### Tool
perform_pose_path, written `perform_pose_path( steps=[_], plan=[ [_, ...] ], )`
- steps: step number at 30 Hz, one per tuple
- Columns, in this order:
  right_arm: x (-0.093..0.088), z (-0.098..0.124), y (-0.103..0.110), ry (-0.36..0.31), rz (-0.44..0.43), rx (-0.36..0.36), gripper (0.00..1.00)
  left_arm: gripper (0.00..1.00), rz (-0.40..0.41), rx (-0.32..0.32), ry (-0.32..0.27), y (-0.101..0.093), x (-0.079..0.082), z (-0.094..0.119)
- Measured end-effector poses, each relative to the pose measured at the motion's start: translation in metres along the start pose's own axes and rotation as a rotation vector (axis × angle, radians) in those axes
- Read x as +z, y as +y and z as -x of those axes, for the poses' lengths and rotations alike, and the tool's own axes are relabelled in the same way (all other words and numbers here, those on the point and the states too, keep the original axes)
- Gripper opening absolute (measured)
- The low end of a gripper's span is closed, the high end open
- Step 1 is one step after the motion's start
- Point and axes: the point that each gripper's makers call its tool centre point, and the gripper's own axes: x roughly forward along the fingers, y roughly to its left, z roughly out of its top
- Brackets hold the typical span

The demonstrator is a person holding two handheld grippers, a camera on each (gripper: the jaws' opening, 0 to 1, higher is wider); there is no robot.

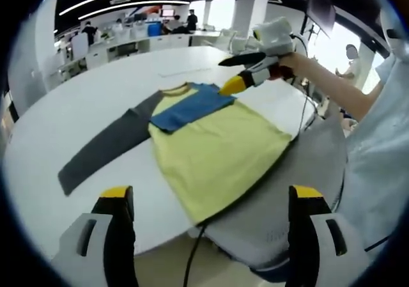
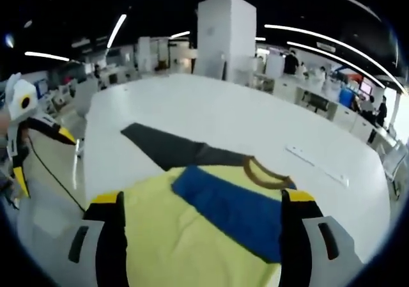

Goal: Fold the garment on the visible template until the final outline fits inside the template.

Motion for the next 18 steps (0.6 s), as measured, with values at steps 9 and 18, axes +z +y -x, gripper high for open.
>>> perform_pose_path(
  steps=[9,18],
  plan=[
    [0.004,0.024,0.006,-0.053,-0.092,-0.015,1.0,0.97,0.001,0.0,-0.002,-0.001,0.001,0.0],
    [0.011,0.045,0.001,-0.09,-0.095,-0.049,1.0,0.97,-0.004,0.002,-0.004,0.0,0.002,0.001]
  ],
)
